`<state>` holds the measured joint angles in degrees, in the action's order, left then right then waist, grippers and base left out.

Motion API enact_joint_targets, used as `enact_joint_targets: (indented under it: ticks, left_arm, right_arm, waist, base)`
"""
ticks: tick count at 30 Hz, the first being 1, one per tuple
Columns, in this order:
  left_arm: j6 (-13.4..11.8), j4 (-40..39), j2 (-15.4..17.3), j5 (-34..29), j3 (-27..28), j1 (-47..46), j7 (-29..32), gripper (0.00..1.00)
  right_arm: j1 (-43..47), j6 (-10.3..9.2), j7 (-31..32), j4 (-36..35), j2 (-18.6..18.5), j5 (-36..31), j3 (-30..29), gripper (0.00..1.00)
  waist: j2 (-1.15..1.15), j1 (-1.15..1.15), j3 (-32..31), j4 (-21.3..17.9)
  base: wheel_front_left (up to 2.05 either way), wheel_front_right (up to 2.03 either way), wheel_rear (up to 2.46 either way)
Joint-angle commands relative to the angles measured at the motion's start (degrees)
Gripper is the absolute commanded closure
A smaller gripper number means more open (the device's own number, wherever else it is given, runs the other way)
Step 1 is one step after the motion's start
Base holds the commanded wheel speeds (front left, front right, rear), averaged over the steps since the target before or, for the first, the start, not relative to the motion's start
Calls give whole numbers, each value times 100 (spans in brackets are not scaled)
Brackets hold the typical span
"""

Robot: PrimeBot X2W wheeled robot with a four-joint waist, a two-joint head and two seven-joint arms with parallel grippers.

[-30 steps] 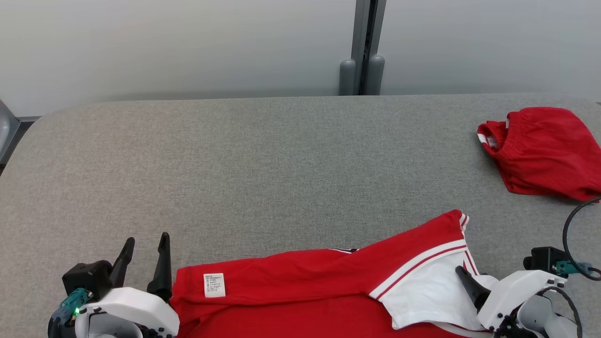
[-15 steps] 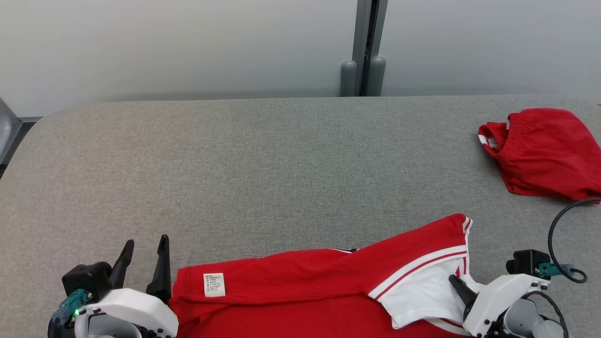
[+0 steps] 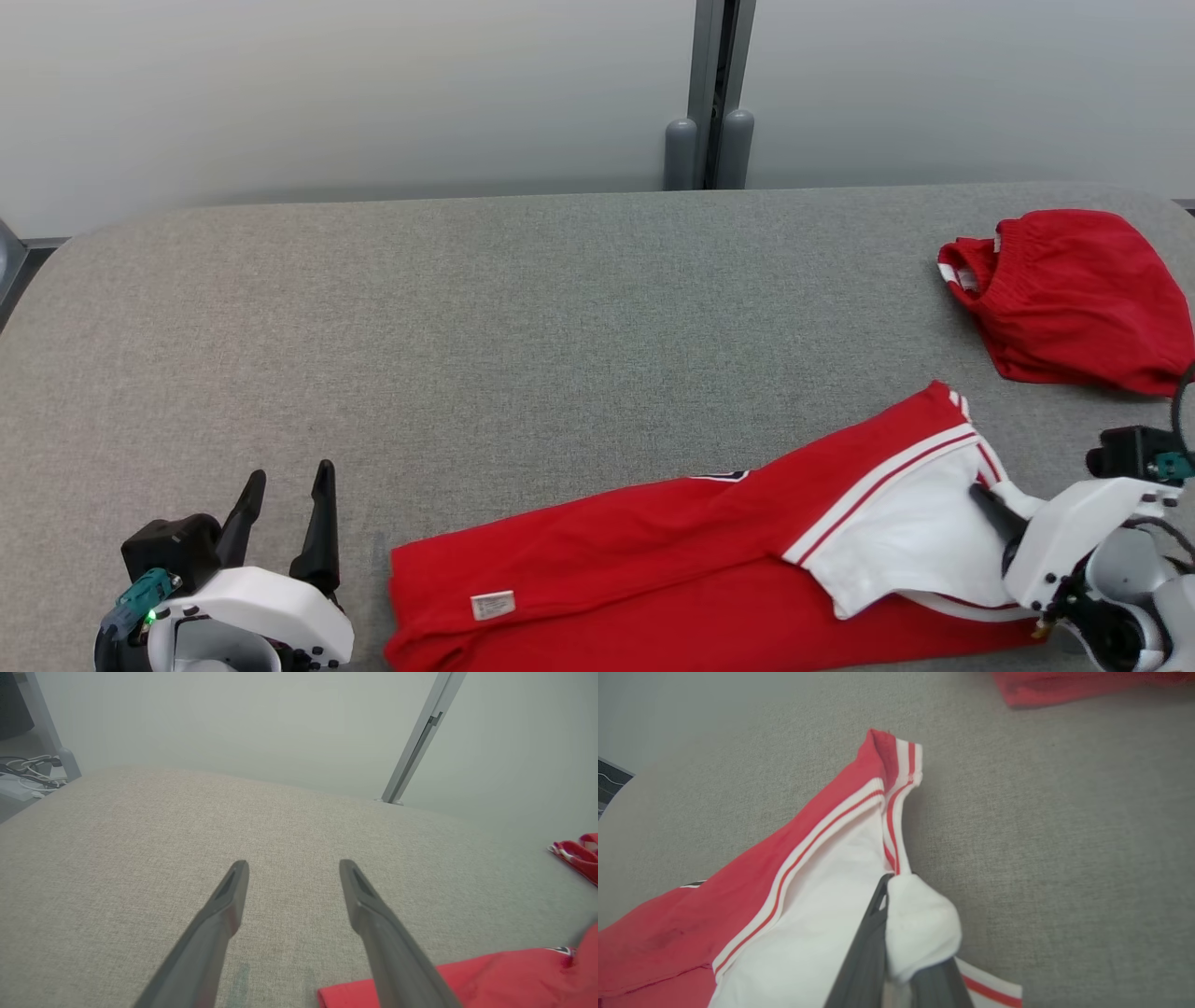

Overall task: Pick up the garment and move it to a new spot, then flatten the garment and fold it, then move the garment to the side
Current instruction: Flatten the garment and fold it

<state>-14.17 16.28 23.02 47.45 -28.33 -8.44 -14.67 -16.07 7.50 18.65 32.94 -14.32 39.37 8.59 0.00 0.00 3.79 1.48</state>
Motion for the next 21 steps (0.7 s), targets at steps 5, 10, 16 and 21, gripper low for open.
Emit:
enact_joint_targets:
  ticks: [5,10,16,21]
  left_arm:
    - [40,40,6,-3,5,-50,-20,0]
    - [48,64,-2,1,10,-58,-24,0]
    - [57,105,2,25,4,-2,-27,0]
    - [68,110,6,23,-20,6,-27,0]
  right_arm:
    - [-84,0,224,-230,-422,-233,-543,100]
    - [-3,1,470,-440,-536,-576,-978,100]
    - [173,1,943,-1029,-412,-675,-1287,100]
    - [368,1,1282,-1860,-221,-490,-1390,100]
  waist:
    - [0,0,11,14]
    - [0,0,16,21]
    - [0,0,-47,7]
    - [0,0,-96,14]
  base:
    - [0,0,0]
    - [0,0,0]
    - [0,0,0]
    - [0,0,0]
